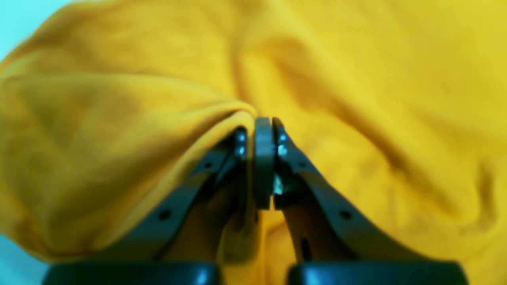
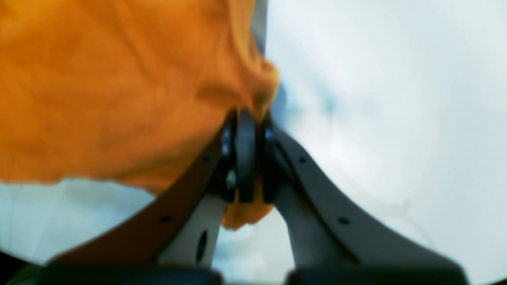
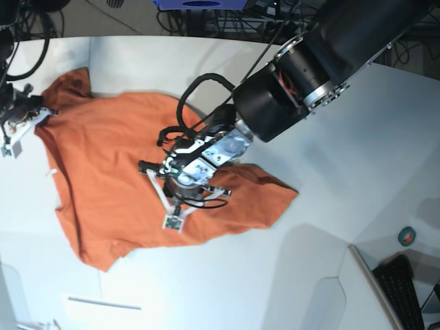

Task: Layout the t-shirt on the table in an organized manner, then fold the t-shirt properly
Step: 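Regrasp the shirt edge with the left gripper and pull it taut, then lift the shirt with both grippers and lay it flat, then release and regrasp the shirt corner with the left gripper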

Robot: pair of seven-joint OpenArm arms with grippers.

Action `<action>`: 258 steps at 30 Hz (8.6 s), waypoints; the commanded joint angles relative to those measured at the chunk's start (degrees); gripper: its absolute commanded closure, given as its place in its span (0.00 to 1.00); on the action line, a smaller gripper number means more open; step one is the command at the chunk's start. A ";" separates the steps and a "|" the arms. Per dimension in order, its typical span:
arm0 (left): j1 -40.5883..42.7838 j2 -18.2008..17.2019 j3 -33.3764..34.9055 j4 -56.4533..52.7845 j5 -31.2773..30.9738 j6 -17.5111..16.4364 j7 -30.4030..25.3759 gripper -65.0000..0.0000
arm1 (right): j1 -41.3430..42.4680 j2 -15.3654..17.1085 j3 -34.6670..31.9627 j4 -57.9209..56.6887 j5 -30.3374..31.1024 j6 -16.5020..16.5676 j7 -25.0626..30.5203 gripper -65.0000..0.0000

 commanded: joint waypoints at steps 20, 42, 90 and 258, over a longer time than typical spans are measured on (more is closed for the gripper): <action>15.58 -22.14 -19.14 35.70 0.83 -6.77 5.88 0.42 | 1.37 2.22 0.36 0.76 0.25 0.24 0.50 1.00; 21.56 -22.94 -21.60 48.35 3.64 -6.50 7.90 0.43 | 1.37 2.31 0.36 0.84 0.25 0.24 0.50 1.00; 14.26 -16.25 -50.70 40.44 4.08 -18.72 8.87 1.00 | 15.18 0.37 0.54 12.63 0.34 -0.11 -7.41 1.00; 35.89 -17.05 -64.42 30.86 7.25 -28.04 -0.01 0.74 | -1.00 -5.08 4.76 3.04 1.04 -0.20 3.32 0.63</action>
